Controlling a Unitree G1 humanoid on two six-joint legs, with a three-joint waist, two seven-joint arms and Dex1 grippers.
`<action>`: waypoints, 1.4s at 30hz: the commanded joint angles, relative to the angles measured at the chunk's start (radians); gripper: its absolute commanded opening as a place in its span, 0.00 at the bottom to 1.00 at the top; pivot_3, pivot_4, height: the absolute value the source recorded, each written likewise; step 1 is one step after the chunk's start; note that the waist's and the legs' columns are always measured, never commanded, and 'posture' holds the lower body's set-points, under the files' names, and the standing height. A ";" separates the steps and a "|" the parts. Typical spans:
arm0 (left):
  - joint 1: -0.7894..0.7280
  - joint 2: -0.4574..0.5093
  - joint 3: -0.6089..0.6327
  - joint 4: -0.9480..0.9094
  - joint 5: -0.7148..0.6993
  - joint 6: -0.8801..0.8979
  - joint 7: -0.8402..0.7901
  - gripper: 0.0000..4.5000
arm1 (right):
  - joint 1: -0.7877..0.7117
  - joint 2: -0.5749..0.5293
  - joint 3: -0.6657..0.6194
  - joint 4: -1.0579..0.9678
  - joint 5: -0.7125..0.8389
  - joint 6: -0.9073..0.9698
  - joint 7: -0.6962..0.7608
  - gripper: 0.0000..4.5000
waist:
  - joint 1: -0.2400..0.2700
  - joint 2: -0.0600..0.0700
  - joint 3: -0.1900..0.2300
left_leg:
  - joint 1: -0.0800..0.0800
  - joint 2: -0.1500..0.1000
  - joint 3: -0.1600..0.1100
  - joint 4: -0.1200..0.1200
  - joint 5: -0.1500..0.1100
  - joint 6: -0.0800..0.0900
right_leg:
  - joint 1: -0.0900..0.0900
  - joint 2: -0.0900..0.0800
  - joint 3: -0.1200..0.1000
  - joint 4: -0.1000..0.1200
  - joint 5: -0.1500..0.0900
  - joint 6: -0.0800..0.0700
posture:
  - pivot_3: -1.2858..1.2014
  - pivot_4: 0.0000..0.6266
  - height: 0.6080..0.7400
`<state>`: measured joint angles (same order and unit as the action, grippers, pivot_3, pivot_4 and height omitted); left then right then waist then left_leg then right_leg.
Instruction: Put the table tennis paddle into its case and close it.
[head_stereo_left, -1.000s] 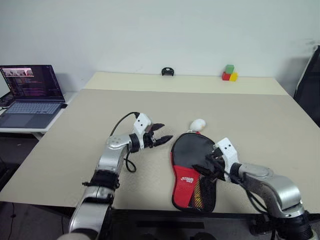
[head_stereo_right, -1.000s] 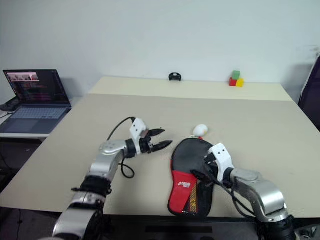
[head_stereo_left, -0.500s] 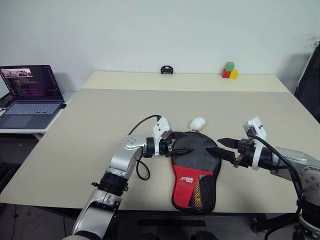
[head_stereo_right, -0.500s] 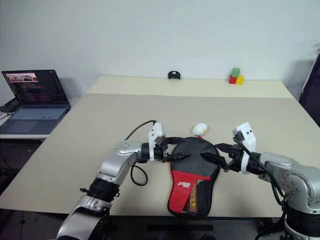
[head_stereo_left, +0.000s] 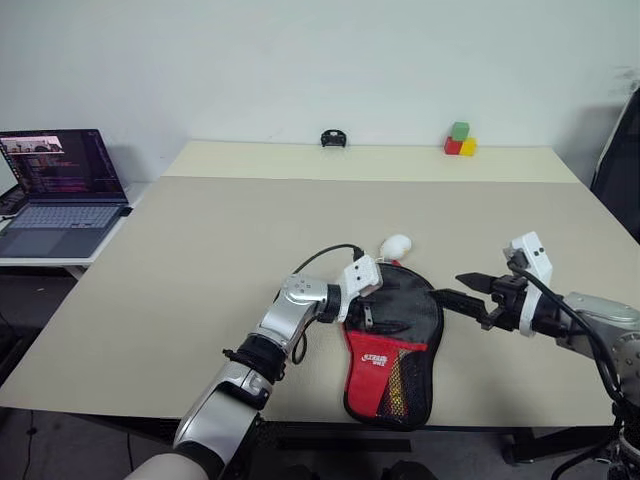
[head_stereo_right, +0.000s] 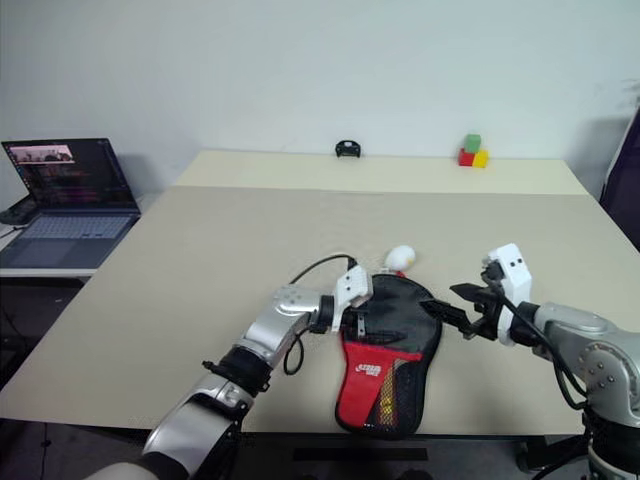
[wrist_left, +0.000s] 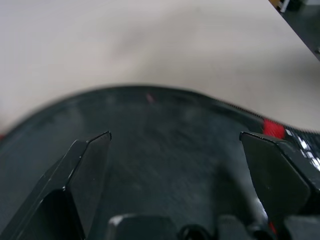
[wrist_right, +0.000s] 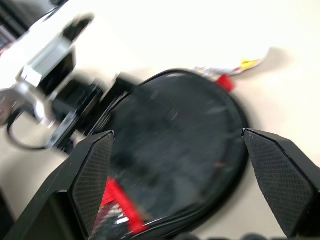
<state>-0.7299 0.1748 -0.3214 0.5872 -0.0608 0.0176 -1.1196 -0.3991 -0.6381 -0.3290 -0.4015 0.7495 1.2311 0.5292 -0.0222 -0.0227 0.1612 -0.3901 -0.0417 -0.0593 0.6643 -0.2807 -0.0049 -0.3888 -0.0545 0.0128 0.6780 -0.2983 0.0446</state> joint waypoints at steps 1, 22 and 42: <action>0.012 0.004 -0.002 -0.011 0.008 -0.010 0.001 1.00 | -0.104 -0.006 0.029 0.083 -0.044 -0.077 -0.018 1.00 | -0.001 0.000 0.000 | 0.000 0.000 0.000 0.000 0.000 0.000 | 0.000 0.000 0.000 0.000 0.000 0.000 | 0.52 0.24 1.00; 0.102 0.028 0.002 -0.162 0.004 0.067 0.043 1.00 | -0.676 0.340 0.242 1.281 -0.452 -0.782 -0.044 1.00 | -0.010 0.002 0.000 | 0.005 0.001 0.005 -0.001 0.000 0.000 | 0.000 0.000 0.003 0.002 0.000 0.000 | 0.52 0.24 1.00; 0.152 0.063 0.002 -0.233 0.003 0.113 0.081 1.00 | -0.740 0.455 0.267 1.554 -0.632 -1.042 -0.088 0.80 | -0.013 0.003 0.000 | 0.005 0.001 0.005 -0.001 0.001 -0.002 | -0.001 0.000 0.004 0.002 0.000 0.000 | 0.52 0.24 1.00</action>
<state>-0.5919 0.2295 -0.3108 0.3511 -0.0663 0.1279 -1.0392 -1.1100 -0.1838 -0.0556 1.1651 0.1265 0.2164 0.4419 -0.0357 -0.0199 0.1611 -0.3852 -0.0406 -0.0543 0.6631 -0.2797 -0.0065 -0.3893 -0.0546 0.0166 0.6802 -0.2981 0.0442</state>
